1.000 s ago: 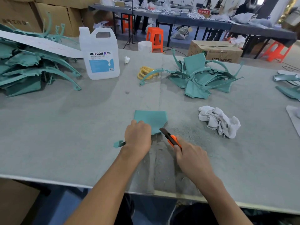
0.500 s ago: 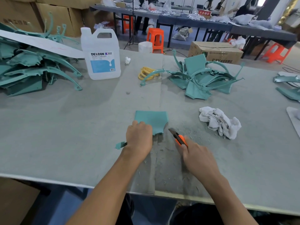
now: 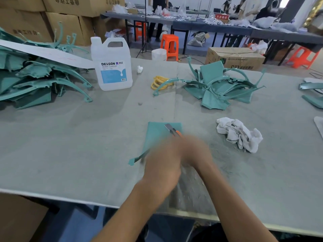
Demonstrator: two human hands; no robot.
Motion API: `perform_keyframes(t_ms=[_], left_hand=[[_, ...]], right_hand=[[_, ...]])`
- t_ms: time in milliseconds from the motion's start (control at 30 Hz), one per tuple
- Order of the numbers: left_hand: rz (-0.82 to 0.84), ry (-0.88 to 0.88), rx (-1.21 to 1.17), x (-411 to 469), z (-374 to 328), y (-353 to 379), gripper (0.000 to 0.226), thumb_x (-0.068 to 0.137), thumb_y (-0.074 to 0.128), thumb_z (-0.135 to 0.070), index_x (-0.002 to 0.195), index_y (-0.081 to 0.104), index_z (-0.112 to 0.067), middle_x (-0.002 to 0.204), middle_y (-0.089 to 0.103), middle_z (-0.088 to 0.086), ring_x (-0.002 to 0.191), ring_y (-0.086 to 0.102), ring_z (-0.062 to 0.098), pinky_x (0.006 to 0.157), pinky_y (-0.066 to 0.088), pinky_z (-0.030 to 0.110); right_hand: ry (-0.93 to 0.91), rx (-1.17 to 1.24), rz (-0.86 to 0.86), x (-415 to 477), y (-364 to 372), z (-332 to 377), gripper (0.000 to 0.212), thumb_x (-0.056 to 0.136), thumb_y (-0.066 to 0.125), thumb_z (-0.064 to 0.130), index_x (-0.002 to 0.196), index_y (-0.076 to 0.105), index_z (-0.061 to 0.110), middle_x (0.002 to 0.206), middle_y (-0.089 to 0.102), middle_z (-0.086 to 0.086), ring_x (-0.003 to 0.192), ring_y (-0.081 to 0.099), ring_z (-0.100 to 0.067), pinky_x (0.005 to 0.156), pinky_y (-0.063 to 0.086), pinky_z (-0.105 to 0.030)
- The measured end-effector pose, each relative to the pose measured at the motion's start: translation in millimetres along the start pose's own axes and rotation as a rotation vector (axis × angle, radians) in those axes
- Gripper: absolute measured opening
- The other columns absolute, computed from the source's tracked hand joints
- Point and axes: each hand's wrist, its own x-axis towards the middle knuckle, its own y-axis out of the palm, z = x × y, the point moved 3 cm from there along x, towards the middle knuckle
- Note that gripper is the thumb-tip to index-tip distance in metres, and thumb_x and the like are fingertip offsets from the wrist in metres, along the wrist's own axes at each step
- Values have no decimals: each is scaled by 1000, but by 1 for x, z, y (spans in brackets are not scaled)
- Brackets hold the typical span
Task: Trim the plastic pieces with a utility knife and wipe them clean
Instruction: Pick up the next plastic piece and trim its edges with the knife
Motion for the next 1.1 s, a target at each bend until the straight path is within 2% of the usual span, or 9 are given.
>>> perform_keyframes(t_ms=[133,267,367,433,533,667,767,867,1100], left_hand=[[-352,238,-366,-77,3,-6,12,94,60,-19,101,71,-18,98,65,-5,88,62,16,80,51,27],[-487,-238,-475,-122,61,7,10,88,62,-31,85,72,-31,78,62,-14,68,57,5,67,48,21],[-385,-582,-528,-116,110,11,20,81,74,-47,97,63,-46,90,62,-20,81,58,3,74,52,32],[-187,-469,-391,-91,129,15,48,79,71,-62,121,50,-53,122,55,-28,107,54,-3,92,51,40],[87,-185,-183,-39,135,32,77,89,51,-70,155,21,-45,167,13,-11,152,13,13,116,25,45],[103,48,-152,11,130,58,52,103,36,-51,154,32,-40,166,18,-11,153,8,8,108,23,31],[26,56,-125,31,120,71,40,105,45,-37,144,53,-28,157,42,-6,148,32,11,97,19,22],[-72,32,-104,34,107,71,38,97,50,-33,126,70,-18,138,63,5,127,60,21,90,29,28],[-60,-61,-155,34,104,74,37,101,56,-30,137,63,-24,149,52,0,137,50,13,103,31,29]], right_hand=[[-27,-18,-38,1,0,3,46,92,52,64,88,56,19,85,64,-5,80,57,-33,66,38,-38],[-37,-38,-69,-2,2,2,46,95,50,66,86,53,20,76,56,1,72,54,-28,61,35,-37],[-49,-48,-87,-5,3,3,48,96,48,67,92,55,19,80,60,-1,74,57,-29,64,39,-37],[-51,-52,-89,-7,5,4,50,96,47,68,94,56,19,85,64,-4,78,58,-32,66,41,-38],[-45,-47,-76,-8,4,4,49,96,46,68,91,53,20,84,62,-4,77,56,-32,66,42,-39],[-62,-19,-63,-9,-2,1,48,98,44,65,95,57,19,87,64,-4,86,61,-34,68,42,-39],[-60,-28,-122,-14,-11,-12,42,102,37,61,104,57,24,93,65,-3,90,63,-34,68,40,-40],[-139,-84,-179,-25,-17,-25,32,103,37,57,114,54,32,90,64,0,87,63,-32,64,40,-39],[-181,-178,-178,-36,-16,-35,29,103,41,56,111,53,31,93,67,1,88,64,-32,64,39,-38]])
